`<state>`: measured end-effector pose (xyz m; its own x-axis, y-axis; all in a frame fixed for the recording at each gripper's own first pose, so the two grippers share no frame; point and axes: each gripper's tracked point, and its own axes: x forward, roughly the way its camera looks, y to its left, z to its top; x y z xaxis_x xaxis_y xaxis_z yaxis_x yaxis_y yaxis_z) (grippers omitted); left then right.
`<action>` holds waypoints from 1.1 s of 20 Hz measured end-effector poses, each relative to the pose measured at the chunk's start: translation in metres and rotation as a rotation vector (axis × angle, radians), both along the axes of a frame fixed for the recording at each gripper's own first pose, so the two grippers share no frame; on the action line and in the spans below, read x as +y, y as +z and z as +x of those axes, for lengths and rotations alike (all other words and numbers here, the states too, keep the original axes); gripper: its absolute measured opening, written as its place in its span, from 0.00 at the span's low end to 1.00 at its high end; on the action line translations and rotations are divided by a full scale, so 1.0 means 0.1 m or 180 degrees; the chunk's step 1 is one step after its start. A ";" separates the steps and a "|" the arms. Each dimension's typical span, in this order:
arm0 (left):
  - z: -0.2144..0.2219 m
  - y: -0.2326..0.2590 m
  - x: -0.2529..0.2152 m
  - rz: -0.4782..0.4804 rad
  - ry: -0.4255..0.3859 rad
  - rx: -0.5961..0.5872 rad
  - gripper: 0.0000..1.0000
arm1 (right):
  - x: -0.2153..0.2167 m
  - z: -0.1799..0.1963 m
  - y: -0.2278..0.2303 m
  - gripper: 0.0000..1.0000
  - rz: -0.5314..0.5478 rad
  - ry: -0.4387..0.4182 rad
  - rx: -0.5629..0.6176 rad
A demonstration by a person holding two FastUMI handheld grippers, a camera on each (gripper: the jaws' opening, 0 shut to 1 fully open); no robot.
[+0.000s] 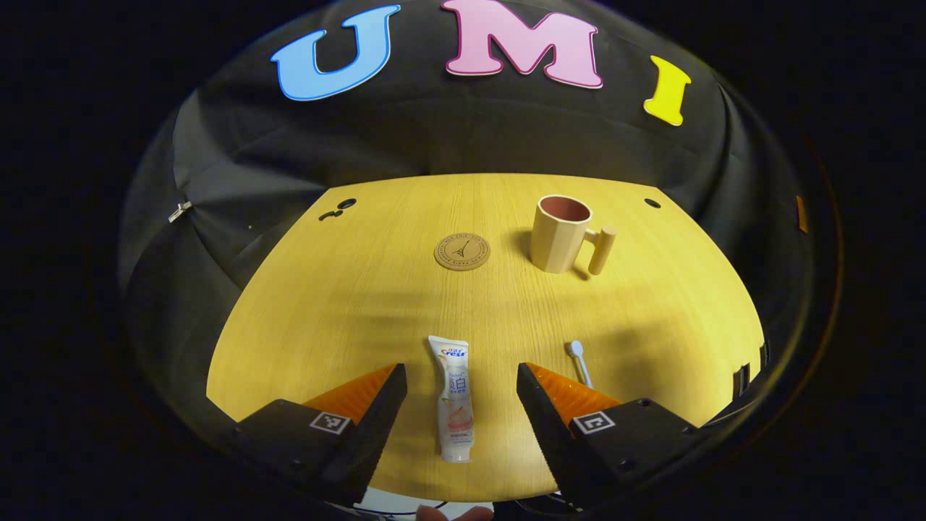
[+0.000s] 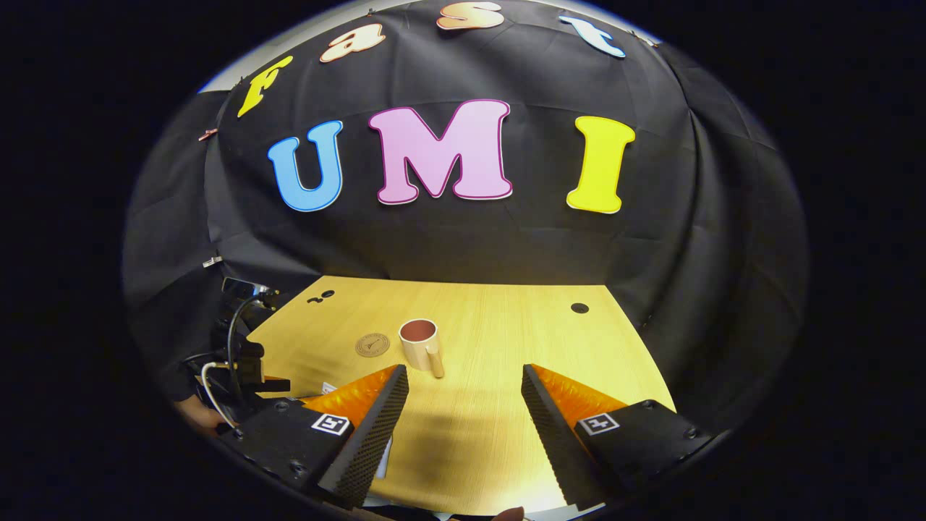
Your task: Put the toothbrush and toothpaste on the desktop into the cup, then pick up the cup and place it on the coaster on the desktop.
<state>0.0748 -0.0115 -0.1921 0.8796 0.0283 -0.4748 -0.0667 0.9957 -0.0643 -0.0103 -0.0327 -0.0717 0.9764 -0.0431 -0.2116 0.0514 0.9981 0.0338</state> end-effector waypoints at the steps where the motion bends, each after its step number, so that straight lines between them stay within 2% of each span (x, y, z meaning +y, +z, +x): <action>1: 0.04 -0.05 0.01 0.0015 0.0008 0.0038 0.95 | -0.01 -0.01 -0.02 0.97 -0.0002 -0.0007 0.0019; 8: 0.24 -0.47 -0.02 -0.0094 0.0017 0.0361 0.95 | -0.13 -0.03 -0.08 0.97 0.0008 -0.0101 0.0116; 14: 0.37 -0.72 0.03 -0.0017 0.0075 0.0570 0.93 | -0.09 -0.05 -0.10 0.97 -0.0011 -0.0133 0.0163; 22: 0.46 -0.82 0.03 0.0034 -0.0021 0.0701 0.87 | -0.08 -0.05 -0.20 0.98 0.0033 -0.0246 0.0306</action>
